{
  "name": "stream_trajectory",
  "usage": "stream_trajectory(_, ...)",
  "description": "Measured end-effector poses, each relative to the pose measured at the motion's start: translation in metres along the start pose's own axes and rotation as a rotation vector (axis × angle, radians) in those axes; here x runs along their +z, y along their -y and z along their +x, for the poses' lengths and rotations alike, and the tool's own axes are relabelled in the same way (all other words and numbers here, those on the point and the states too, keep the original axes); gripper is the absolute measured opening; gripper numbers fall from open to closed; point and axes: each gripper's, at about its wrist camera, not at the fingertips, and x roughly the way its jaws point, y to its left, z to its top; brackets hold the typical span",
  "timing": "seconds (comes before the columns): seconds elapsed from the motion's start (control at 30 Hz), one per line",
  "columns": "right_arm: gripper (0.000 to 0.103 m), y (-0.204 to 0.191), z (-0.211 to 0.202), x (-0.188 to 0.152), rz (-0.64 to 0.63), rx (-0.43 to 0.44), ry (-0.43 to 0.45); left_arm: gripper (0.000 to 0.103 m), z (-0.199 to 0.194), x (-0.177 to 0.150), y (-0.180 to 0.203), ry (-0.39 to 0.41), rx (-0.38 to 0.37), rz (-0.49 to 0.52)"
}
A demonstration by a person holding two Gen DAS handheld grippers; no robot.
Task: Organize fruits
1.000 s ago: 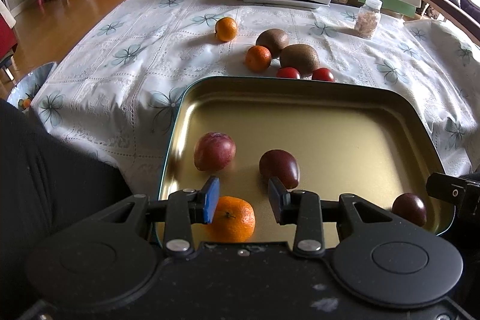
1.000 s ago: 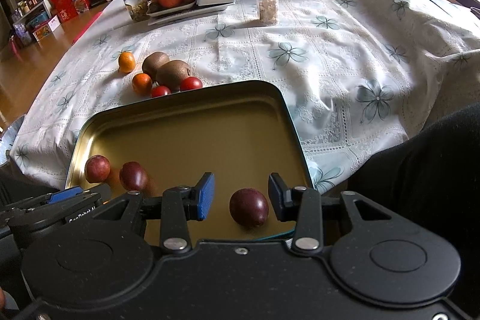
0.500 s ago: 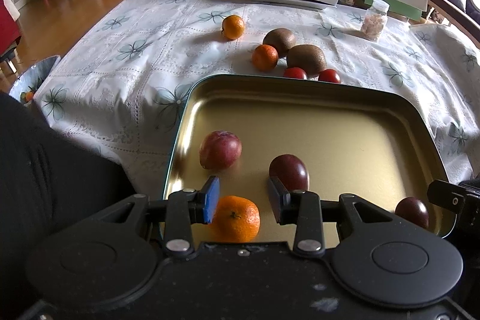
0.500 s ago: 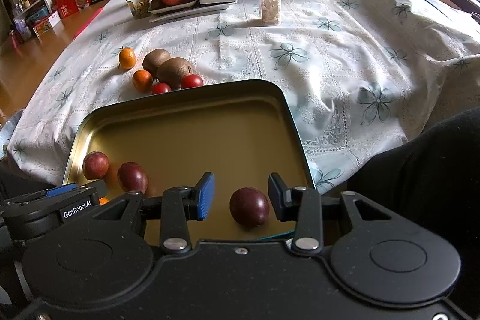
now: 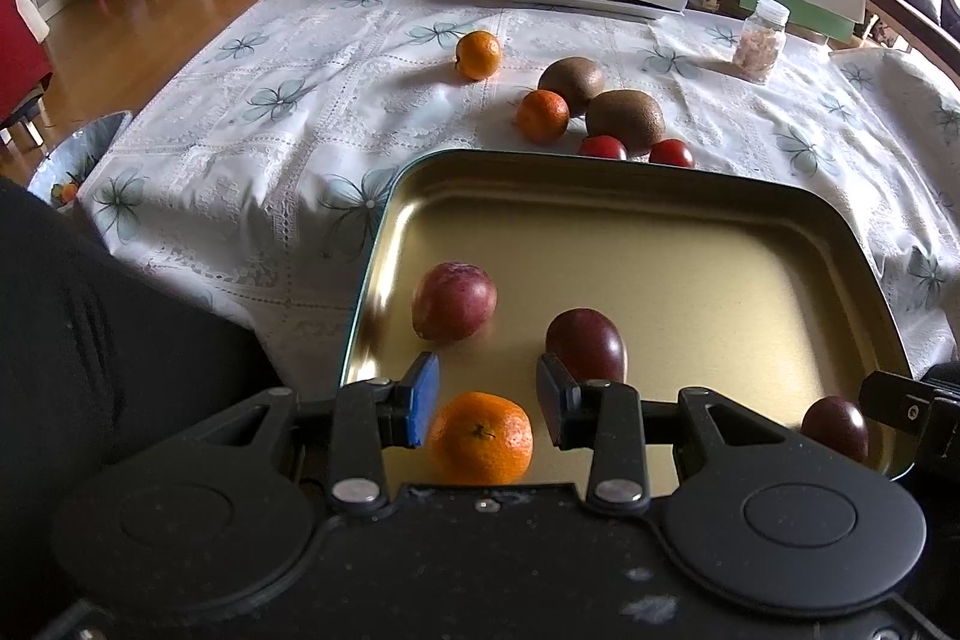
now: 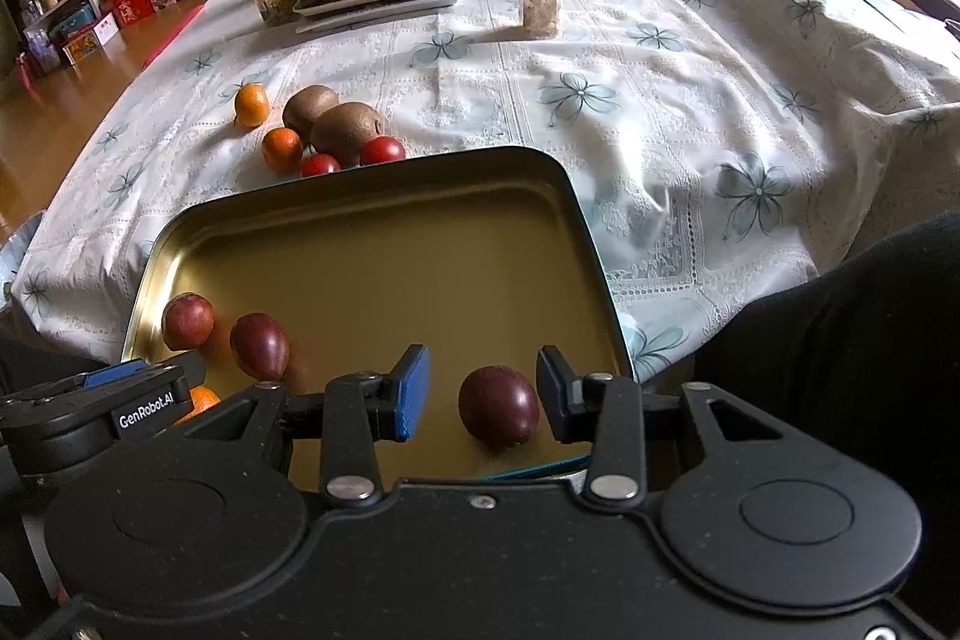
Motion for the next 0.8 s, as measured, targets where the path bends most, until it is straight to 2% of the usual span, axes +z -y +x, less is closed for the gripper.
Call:
stream_trajectory(0.37,0.049,-0.004,0.002,0.0,-0.011,-0.008,-0.03,0.038,-0.002,0.0,-0.004,-0.005,0.026,-0.027)
stream_trajectory(0.7,0.049,-0.013,0.008,-0.001,-0.057,-0.058,-0.069,0.038,-0.007,0.001,-0.009,0.013,0.09,-0.051)
stream_trajectory(0.8,0.049,-0.018,0.01,-0.003,-0.089,-0.072,-0.083,0.038,-0.009,0.004,-0.011,0.011,0.08,-0.061)
